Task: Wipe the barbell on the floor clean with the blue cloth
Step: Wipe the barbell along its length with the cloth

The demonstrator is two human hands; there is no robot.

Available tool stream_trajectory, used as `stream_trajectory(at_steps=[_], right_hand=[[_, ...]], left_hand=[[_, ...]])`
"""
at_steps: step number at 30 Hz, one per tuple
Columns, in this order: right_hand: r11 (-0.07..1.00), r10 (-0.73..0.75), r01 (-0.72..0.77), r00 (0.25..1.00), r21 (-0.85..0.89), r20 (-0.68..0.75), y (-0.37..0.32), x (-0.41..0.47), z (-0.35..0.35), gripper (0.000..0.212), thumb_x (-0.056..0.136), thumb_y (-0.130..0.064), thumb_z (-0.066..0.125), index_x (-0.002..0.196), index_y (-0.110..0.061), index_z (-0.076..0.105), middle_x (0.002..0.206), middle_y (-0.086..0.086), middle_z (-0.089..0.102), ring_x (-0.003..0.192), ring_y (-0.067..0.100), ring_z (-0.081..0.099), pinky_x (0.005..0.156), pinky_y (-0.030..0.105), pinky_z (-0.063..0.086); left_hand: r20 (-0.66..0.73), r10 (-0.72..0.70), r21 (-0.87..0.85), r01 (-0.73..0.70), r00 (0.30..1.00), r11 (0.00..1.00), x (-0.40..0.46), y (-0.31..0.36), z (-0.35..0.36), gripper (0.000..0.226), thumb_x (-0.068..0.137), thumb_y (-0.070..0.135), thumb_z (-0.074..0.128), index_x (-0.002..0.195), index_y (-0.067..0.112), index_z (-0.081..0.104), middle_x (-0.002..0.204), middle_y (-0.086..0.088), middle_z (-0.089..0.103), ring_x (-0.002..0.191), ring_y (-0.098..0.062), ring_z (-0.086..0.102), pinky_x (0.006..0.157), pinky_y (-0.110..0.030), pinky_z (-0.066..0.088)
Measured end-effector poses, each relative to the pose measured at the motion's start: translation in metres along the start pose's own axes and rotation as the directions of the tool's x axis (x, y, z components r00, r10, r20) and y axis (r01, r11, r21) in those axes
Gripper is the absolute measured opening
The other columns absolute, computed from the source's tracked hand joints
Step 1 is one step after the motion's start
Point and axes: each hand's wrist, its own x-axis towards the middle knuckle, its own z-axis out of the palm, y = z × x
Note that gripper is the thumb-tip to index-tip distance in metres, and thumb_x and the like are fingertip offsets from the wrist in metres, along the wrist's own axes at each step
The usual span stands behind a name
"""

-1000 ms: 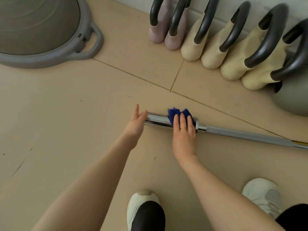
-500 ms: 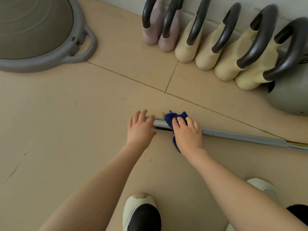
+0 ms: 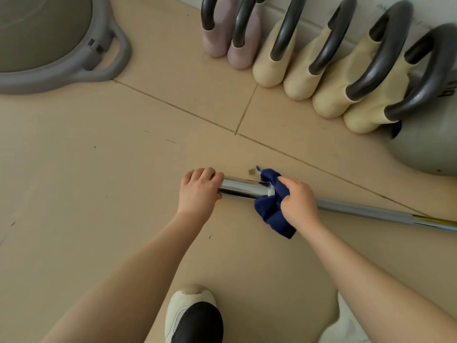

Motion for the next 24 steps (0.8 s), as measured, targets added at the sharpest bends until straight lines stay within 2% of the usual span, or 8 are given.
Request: stream_trajectory(at_steps=[2, 7, 12, 15, 17, 20, 22, 24], right_hand=[[0.996, 0.017, -0.013, 0.999, 0.090, -0.046, -0.005, 0.000, 0.003, 0.055, 0.078, 0.014, 0.036, 0.125, -0.007, 0.056, 0.126, 0.012, 0.058, 0.115, 0.033, 0.049, 0.099, 0.037, 0.039], [0.996, 0.046, -0.042, 0.998, 0.079, -0.047, -0.011, 0.013, -0.001, 0.055, 0.080, 0.010, 0.034, 0.126, -0.011, 0.056, 0.129, 0.010, 0.057, 0.118, 0.030, 0.049, 0.101, 0.037, 0.037], [0.908, -0.346, 0.320, 0.937, -0.270, -0.054, -0.004, -0.016, -0.001, 0.051, 0.076, -0.009, 0.033, 0.118, -0.002, 0.061, 0.120, 0.017, 0.062, 0.100, 0.039, 0.056, 0.087, 0.040, 0.046], [0.905, -0.213, 0.215, 0.976, -0.368, 0.046, -0.009, 0.000, -0.004, 0.042, 0.085, -0.009, 0.042, 0.124, -0.014, 0.056, 0.123, 0.008, 0.056, 0.109, 0.032, 0.050, 0.086, 0.038, 0.044], [0.900, -0.178, 0.157, 0.984, -0.406, -0.015, -0.020, 0.012, -0.004, 0.039, 0.086, -0.013, 0.040, 0.120, -0.018, 0.059, 0.116, 0.008, 0.061, 0.104, 0.033, 0.053, 0.084, 0.037, 0.040], [0.954, -0.249, 0.201, 0.945, -0.222, -0.211, -0.031, 0.007, 0.009, 0.049, 0.076, -0.018, 0.030, 0.108, -0.009, 0.066, 0.100, 0.014, 0.070, 0.083, 0.038, 0.060, 0.076, 0.039, 0.045], [0.951, -0.305, 0.271, 0.902, -0.149, -0.306, -0.034, -0.002, 0.023, 0.050, 0.073, -0.016, 0.030, 0.106, -0.003, 0.066, 0.096, 0.016, 0.071, 0.079, 0.037, 0.059, 0.075, 0.036, 0.046], [0.936, -0.341, 0.293, 0.894, -0.197, -0.290, -0.039, -0.005, 0.032, 0.045, 0.072, -0.011, 0.035, 0.104, -0.003, 0.067, 0.100, 0.016, 0.070, 0.077, 0.037, 0.059, 0.076, 0.034, 0.046]], left_hand=[[-0.007, -0.001, -0.007, 0.001, 1.000, 1.000, 0.001, 0.000, 0.000, 0.049, 0.040, 0.018, 0.091, 0.084, 0.017, 0.069, 0.080, 0.000, 0.066, 0.075, -0.026, 0.066, 0.073, -0.036, 0.051], [-0.007, -0.026, -0.049, 0.026, 1.000, 0.998, 0.004, 0.000, 0.000, 0.043, 0.056, 0.016, 0.085, 0.096, 0.015, 0.069, 0.093, -0.004, 0.067, 0.089, -0.030, 0.064, 0.084, -0.039, 0.047], [0.069, -0.072, -0.081, 0.077, 0.995, 0.994, 0.004, 0.000, -0.002, 0.039, 0.082, 0.023, 0.066, 0.120, 0.020, 0.057, 0.121, 0.000, 0.056, 0.116, -0.024, 0.048, 0.100, -0.032, 0.029], [0.078, -0.091, -0.100, 0.099, 0.993, 0.990, 0.002, 0.002, -0.002, 0.041, 0.084, 0.024, 0.064, 0.124, 0.021, 0.054, 0.124, 0.002, 0.053, 0.118, -0.023, 0.045, 0.103, -0.031, 0.026], [0.099, -0.124, -0.193, 0.142, 0.987, 0.971, 0.001, 0.001, -0.002, 0.042, 0.086, 0.024, 0.062, 0.127, 0.022, 0.052, 0.127, 0.003, 0.051, 0.122, -0.021, 0.042, 0.106, -0.030, 0.023], [0.067, -0.197, -0.463, 0.205, 0.978, 0.862, -0.002, -0.005, -0.007, 0.045, 0.088, 0.023, 0.058, 0.131, 0.018, 0.049, 0.133, 0.001, 0.049, 0.123, -0.020, 0.045, 0.106, -0.034, 0.034], [0.056, -0.357, -0.580, 0.322, 0.932, 0.748, -0.008, -0.010, -0.011, 0.046, 0.091, 0.021, 0.055, 0.135, 0.017, 0.046, 0.137, 0.000, 0.046, 0.124, -0.020, 0.043, 0.103, -0.033, 0.037], [0.220, -0.575, -0.714, 0.532, 0.788, 0.455, -0.014, -0.017, -0.012, 0.046, 0.094, 0.022, 0.048, 0.140, 0.020, 0.041, 0.138, 0.000, 0.045, 0.124, -0.019, 0.044, 0.099, -0.030, 0.038]])
